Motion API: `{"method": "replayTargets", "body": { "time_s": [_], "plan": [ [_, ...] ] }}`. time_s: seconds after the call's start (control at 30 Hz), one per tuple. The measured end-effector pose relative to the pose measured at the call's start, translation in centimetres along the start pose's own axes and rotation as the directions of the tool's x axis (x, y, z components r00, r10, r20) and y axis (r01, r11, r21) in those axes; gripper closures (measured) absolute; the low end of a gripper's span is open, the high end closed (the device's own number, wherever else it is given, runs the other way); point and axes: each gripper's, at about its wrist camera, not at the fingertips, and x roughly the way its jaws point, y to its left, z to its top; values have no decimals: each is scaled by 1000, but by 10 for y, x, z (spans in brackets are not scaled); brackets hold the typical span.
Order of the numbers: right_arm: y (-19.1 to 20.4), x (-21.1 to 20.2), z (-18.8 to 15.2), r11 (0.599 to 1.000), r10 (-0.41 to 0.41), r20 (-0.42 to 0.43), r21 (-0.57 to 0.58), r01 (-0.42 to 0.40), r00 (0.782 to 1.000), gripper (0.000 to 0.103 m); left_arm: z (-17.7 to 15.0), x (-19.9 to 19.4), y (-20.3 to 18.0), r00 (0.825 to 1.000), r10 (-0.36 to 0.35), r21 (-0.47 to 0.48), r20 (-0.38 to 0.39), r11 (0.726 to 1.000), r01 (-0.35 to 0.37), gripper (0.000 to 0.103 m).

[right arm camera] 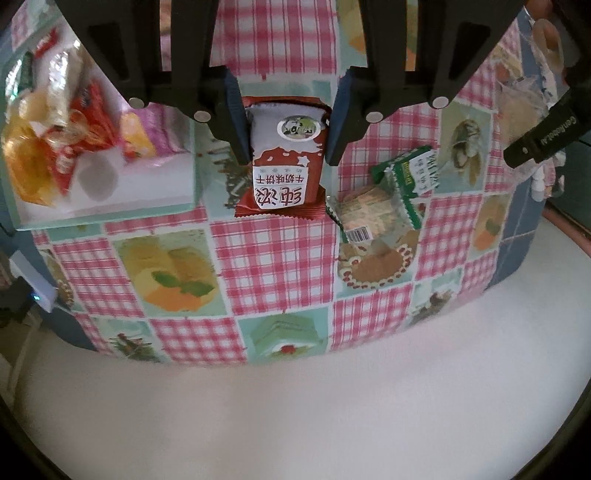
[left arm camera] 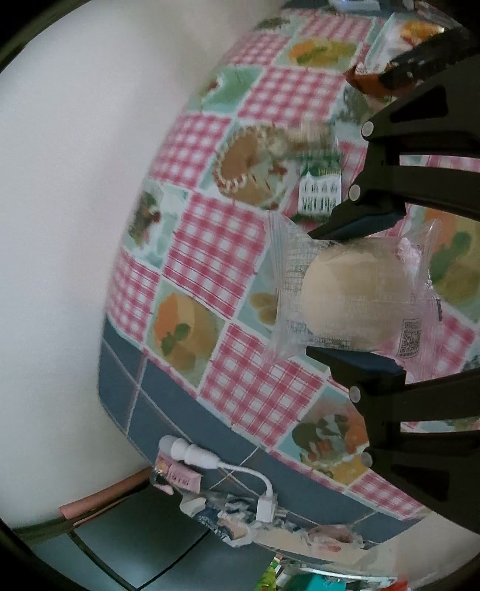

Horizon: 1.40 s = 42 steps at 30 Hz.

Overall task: Organize snacks
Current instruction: 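Carry the cream pastry with the left gripper into the tray while the right drops the red bag there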

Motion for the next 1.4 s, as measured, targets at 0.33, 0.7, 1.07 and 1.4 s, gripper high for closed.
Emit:
{"method": "replayTargets", "body": {
  "time_s": [0.33,0.7,1.07,1.4],
  "plan": [
    [-30,-68,-7,997,-10,49,80,6,999,60,-32,-67,-20,995,-85,36,53,996,83,48],
    [-78,-115,-28,986,-50,86,162,36,995,60,-70,-112,-57,987,-119,134,111,985,104,48],
    [-122,-141,-51,967,-80,83,248,57,993,60,-104,-138,-98,978,-142,258,152,961,99,48],
    [-164,-142,-54,937,-149,35,324,129,988,59,-129,-143,-144,969,-233,368,79,910,189,48]
  ]
}}
